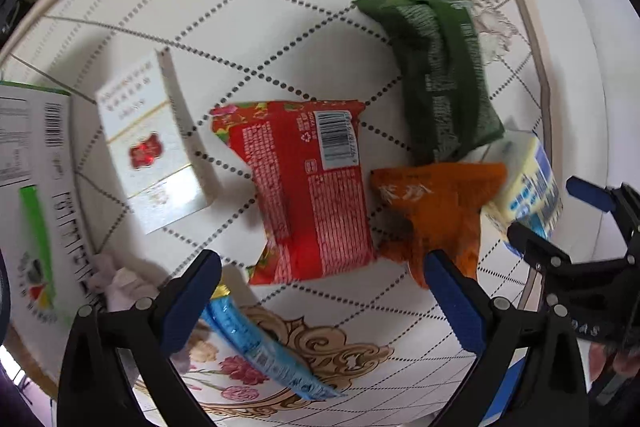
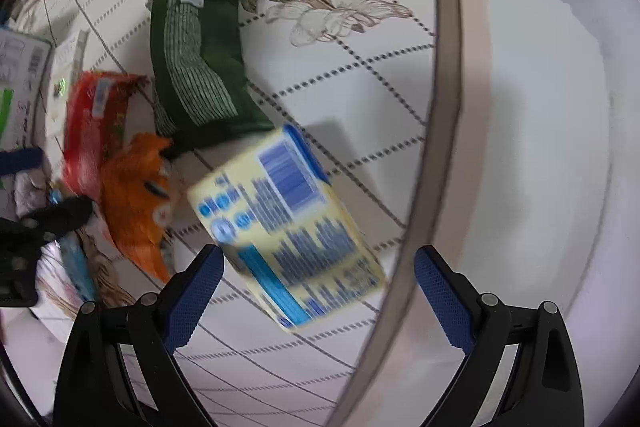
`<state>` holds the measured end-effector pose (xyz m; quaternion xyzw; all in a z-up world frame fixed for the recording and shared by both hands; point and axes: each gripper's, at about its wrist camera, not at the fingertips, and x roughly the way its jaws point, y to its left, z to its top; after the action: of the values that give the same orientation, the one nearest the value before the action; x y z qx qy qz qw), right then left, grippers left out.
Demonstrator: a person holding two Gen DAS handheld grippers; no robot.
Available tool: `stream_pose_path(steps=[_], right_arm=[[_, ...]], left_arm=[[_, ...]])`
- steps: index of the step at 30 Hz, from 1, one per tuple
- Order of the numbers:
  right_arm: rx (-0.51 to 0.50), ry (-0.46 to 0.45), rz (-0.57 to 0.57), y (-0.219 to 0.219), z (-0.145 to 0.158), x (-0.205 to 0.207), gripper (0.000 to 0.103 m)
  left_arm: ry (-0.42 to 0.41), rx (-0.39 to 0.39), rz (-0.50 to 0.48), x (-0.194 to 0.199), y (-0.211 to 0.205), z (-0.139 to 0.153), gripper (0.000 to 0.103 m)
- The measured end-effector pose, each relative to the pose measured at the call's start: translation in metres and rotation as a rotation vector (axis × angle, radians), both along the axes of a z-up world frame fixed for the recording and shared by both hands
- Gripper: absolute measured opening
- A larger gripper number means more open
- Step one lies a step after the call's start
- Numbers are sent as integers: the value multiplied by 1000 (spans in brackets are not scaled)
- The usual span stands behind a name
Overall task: Organize soft objects
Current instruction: 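Reach the right gripper to the yellow-blue biscuit box and grasp it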
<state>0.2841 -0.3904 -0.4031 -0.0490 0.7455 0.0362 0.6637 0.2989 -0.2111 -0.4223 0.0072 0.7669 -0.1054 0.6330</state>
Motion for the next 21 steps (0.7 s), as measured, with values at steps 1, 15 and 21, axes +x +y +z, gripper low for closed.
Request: stream_pose_path(steps=[1, 15, 21], right_arm=[[8, 4, -7, 1, -5, 2, 97], [29, 104, -194, -13, -54, -5, 81], [-16, 119, -277, -16, -93, -12, 75]], left_arm=[[6, -15, 10, 2, 0, -2, 103], [48, -51, 56, -1, 14, -27, 59], [-6, 24, -19, -2, -4, -26, 57]])
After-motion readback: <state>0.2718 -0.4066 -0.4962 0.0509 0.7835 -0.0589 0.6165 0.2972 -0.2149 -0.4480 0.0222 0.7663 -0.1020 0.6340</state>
